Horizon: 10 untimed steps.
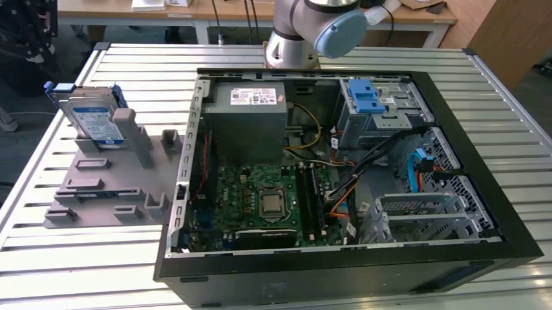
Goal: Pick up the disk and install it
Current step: 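Pick up the disk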
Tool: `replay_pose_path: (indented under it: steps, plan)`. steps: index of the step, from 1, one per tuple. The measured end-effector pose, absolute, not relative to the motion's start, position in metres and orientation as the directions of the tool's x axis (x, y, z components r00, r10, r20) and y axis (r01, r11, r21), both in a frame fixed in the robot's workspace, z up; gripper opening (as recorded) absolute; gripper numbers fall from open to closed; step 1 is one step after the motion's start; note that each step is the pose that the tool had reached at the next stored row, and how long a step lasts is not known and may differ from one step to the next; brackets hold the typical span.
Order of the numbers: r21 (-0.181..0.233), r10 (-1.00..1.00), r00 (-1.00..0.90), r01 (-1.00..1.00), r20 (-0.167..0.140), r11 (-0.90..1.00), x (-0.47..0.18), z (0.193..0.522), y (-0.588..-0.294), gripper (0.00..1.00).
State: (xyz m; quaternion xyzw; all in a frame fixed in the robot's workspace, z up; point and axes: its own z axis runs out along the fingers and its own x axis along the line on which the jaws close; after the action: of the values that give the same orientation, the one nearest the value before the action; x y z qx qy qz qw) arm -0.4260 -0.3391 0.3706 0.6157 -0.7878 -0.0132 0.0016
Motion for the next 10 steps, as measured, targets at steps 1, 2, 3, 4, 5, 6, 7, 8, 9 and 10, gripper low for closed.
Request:
replay_pose_path:
  steps: [1, 2, 3, 4, 5, 6, 7, 8, 9, 10]
  plan:
    - [0.023, -0.973, -0.229, -0.973, -0.014, 0.229, -0.4260, 0.3706, -0.3391, 0.11]
    - [0.023, -0.976, -0.217, -0.976, -0.014, 0.217, -0.4260, 0.3706, -0.3391, 0.11]
    - [0.022, -0.979, -0.204, -0.979, -0.014, 0.204, -0.4260, 0.3705, -0.3391, 0.11]
    - [0.022, -0.981, -0.193, -0.981, -0.014, 0.193, -0.4260, 0.3705, -0.3391, 0.11]
    - [0.022, -0.983, -0.185, -0.983, -0.014, 0.185, -0.4261, 0.3705, -0.3391, 0.11]
    - [0.021, -0.983, -0.184, -0.983, -0.013, 0.183, -0.4260, 0.3702, -0.3391, 0.11]
    - [0.019, -0.983, -0.184, -0.983, -0.012, 0.183, -0.4261, 0.3698, -0.3387, 0.11]
    - [0.017, -0.983, -0.184, -0.983, -0.010, 0.184, -0.4261, 0.3694, -0.3381, 0.11]
    - [0.016, -0.983, -0.185, -0.983, -0.009, 0.184, -0.4261, 0.3690, -0.3373, 0.11]
    - [0.016, -0.983, -0.185, -0.983, -0.009, 0.185, -0.4261, 0.3685, -0.3366, 0.11]
